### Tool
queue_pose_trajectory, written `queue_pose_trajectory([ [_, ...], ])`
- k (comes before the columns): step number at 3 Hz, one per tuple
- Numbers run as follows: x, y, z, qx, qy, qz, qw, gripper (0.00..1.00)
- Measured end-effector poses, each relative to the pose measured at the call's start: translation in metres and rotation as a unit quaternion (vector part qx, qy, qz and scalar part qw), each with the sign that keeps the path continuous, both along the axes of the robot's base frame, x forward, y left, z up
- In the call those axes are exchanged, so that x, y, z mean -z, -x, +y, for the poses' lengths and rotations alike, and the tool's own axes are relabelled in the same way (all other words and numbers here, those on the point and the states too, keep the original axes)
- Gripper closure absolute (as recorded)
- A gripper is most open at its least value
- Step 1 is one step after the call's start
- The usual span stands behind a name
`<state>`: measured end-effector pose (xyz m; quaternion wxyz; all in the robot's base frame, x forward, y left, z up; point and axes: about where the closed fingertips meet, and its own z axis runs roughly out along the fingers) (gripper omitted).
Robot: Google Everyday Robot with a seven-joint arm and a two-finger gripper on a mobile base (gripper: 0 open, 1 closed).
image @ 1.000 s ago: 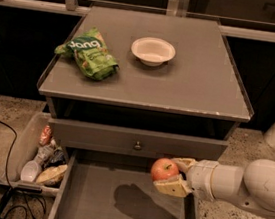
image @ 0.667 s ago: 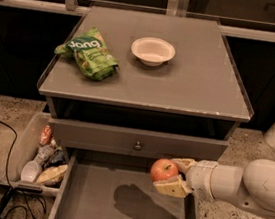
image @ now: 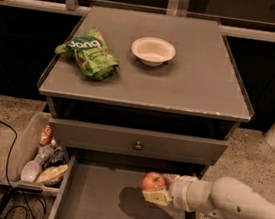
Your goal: Place apple into middle drawer
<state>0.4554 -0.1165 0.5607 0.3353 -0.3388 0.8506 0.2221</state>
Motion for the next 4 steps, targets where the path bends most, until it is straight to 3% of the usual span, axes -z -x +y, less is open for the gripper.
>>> queue_pose_trajectory([
  [2, 0.118, -0.011, 0.011, 0.048, 0.009, 0.009, 0.9988, 1.0],
  [4, 0.19, -0.031, 0.012, 0.087, 0.053, 0.023, 0.9945, 1.0],
])
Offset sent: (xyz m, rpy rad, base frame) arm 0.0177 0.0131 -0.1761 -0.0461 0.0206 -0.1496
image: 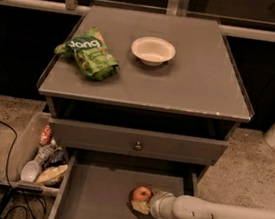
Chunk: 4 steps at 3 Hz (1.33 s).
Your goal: Place apple into middle drawer
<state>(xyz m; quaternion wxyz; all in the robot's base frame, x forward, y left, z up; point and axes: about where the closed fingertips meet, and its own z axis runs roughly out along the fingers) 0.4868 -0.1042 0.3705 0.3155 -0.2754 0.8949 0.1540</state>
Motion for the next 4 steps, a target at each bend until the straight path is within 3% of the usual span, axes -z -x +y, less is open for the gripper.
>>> queue_pose_trajectory([
  [4, 0.0022, -0.0024, 0.0011, 0.0, 0.004, -0.002, 1.0, 0.13],
])
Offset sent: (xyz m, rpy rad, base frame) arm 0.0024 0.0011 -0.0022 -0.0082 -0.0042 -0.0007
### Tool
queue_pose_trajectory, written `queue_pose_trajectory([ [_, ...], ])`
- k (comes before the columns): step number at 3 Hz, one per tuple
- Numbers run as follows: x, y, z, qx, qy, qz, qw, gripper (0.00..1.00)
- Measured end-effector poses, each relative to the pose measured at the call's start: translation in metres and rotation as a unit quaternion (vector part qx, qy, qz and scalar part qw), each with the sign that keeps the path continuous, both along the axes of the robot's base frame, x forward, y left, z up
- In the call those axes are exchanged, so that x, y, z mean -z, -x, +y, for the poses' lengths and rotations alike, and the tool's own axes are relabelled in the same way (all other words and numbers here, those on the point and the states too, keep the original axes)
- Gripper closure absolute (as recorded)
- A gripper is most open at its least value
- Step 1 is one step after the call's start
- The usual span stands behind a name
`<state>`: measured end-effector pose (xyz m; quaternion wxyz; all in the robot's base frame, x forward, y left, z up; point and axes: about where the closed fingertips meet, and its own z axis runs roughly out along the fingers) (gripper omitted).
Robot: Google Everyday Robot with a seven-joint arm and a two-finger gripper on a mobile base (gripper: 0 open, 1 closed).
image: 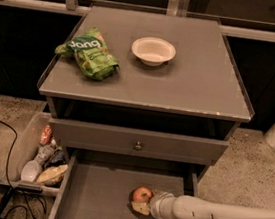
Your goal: Place apple into middle drawer
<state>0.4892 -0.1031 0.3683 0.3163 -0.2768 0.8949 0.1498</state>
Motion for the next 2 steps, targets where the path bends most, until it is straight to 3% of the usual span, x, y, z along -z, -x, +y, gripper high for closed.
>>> queue_pose_trajectory([
  [1, 0.0, 0.0, 0.0, 0.0, 0.0, 0.0, 1.0, 0.0],
  [2, 0.0, 0.0, 0.0001, 0.0, 0.0, 0.0, 1.0, 0.0],
])
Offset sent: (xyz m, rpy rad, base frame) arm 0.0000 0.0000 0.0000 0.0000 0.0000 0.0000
